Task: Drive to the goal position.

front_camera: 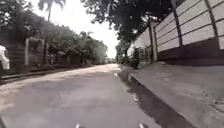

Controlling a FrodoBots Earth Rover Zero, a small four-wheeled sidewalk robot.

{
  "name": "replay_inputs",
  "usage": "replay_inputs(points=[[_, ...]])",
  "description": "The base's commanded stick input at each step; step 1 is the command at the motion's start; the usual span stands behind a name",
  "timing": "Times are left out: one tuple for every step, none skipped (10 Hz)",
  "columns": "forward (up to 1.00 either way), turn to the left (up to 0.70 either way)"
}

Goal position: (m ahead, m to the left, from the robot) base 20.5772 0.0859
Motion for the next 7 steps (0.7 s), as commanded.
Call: replay_inputs(points=[[0.85, 0.0], [0.85, 0.0], [0.85, 0.0], [0.85, 0.0], [0.85, 0.0], [0.85, 0.0], [0.85, 0.0]])
